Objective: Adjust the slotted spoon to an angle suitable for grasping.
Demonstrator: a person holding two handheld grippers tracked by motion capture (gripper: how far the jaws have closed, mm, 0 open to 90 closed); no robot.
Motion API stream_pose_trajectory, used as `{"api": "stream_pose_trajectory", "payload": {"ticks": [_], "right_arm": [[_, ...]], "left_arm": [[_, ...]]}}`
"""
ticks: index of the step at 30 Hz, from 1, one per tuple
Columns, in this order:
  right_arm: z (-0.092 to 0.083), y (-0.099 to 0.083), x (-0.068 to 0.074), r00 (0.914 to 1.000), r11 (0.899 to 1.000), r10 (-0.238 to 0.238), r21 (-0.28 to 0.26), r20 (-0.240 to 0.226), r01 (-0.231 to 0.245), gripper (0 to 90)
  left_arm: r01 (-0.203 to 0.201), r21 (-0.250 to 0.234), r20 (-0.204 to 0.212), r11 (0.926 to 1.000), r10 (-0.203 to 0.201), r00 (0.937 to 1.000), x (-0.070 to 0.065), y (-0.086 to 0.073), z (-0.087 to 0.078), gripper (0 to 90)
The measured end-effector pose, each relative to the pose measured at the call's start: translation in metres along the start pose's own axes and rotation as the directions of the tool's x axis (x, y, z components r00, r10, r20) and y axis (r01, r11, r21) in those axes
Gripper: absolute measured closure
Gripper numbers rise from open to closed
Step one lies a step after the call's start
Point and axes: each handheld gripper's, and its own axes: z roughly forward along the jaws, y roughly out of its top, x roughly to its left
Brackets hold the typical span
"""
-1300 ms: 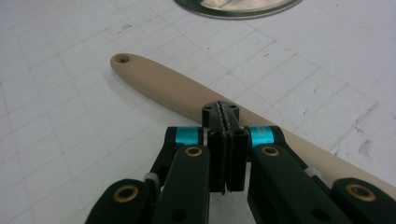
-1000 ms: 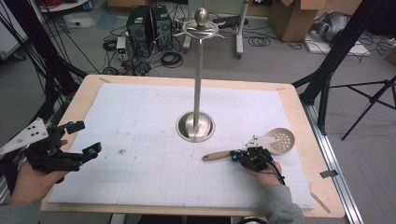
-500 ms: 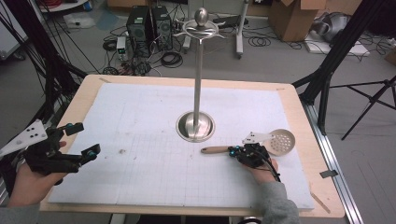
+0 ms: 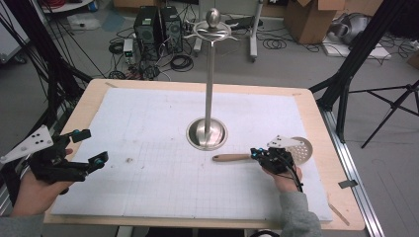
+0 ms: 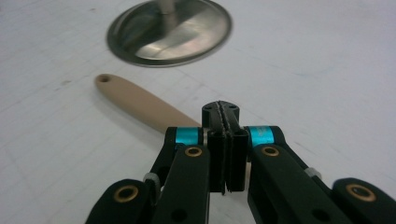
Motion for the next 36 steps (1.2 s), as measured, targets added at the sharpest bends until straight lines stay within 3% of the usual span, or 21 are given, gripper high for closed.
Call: {"api": "stream_pose_trajectory", "payload": {"ticks": [3,7,18,23,34,36], "right_arm": [[-0.004,-0.003,-0.011,0.9968,0.999,0.052,0.006,0.061,-0.053,90.0],[-0.004,-0.005,-0.017,0.992,0.997,0.07,0.026,0.105,-0.073,90.0],[-0.002,-0.01,-0.031,0.9875,0.993,0.1,0.05,0.122,-0.107,90.0],[0.001,-0.012,-0.034,0.9896,0.993,0.089,0.062,0.112,-0.097,90.0],[0.003,-0.011,-0.031,0.986,0.995,0.028,0.095,0.164,-0.044,90.0],[0.001,-0.01,-0.027,0.984,0.993,0.0,0.12,0.178,-0.022,90.0]], "left_arm": [[-0.005,0.0,0.003,1.0,0.005,1.0,-0.001,0.0,0.0,3.2],[-0.001,0.002,0.0,1.0,0.001,1.0,0.0,0.0,0.0,3.2],[0.003,0.01,0.003,0.9999,-0.003,1.0,-0.001,-0.003,0.002,3.2],[0.004,0.009,0.002,1.0,-0.004,1.0,0.0,-0.003,0.001,3.2],[0.004,0.011,0.004,0.9999,-0.004,1.0,-0.001,-0.003,0.002,3.2],[0.003,0.012,0.004,0.9999,-0.003,1.0,-0.001,-0.003,0.002,3.2]]}}
